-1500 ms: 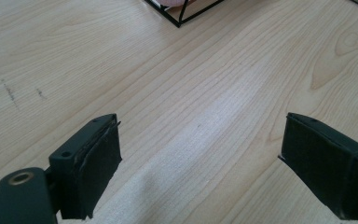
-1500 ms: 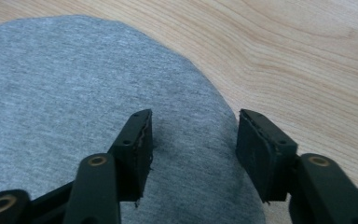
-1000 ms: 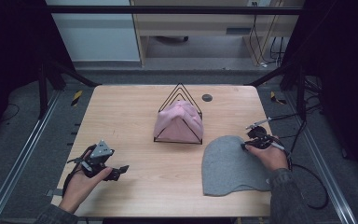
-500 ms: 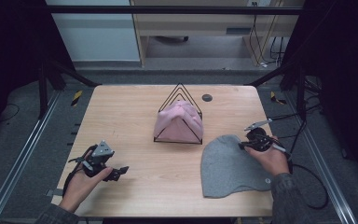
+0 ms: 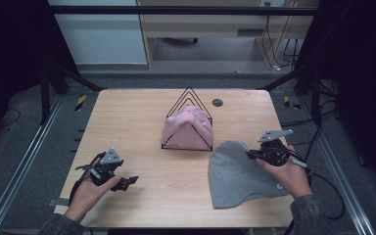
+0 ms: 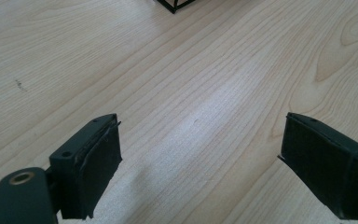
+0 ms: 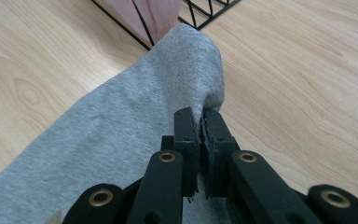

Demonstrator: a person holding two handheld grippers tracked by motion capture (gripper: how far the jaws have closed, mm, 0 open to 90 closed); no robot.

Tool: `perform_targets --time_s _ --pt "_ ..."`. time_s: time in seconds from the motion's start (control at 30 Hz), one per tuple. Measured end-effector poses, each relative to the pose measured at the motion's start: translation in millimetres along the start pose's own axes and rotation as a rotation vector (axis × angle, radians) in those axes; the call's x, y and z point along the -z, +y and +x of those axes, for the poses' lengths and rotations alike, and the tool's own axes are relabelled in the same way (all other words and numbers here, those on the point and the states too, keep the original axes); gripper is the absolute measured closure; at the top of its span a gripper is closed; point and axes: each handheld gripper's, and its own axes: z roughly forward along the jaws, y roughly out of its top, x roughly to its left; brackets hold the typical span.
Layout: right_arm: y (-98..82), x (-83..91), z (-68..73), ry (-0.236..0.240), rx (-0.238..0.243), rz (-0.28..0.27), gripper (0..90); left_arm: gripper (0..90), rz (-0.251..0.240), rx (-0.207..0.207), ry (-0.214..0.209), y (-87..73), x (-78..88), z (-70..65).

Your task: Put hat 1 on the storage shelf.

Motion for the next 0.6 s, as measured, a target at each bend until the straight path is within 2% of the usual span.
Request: perform_targets --time_s 0.23,0.5,0.53,0.6 --pt "9.5 11.6 9.2 0.019 0.026 -0.007 86.4 10.4 0.014 0.011 -0.049 -1.3 -3.0 0.5" --pt "25.0 24.0 27.3 0.033 0.089 -0.015 86.4 8.7 0.029 -0.007 -0.081 -0.6 -7.9 -5.0" --pt "32.1 30.0 33.7 0.037 0.117 -0.030 86.5 8.6 0.031 -0.015 -0.083 -0.4 -8.4 -5.5" --pt "38.0 34.6 39.1 0.042 0.140 -0.040 86.5 8.6 0.036 -0.018 -0.091 0.0 -9.8 -6.8"
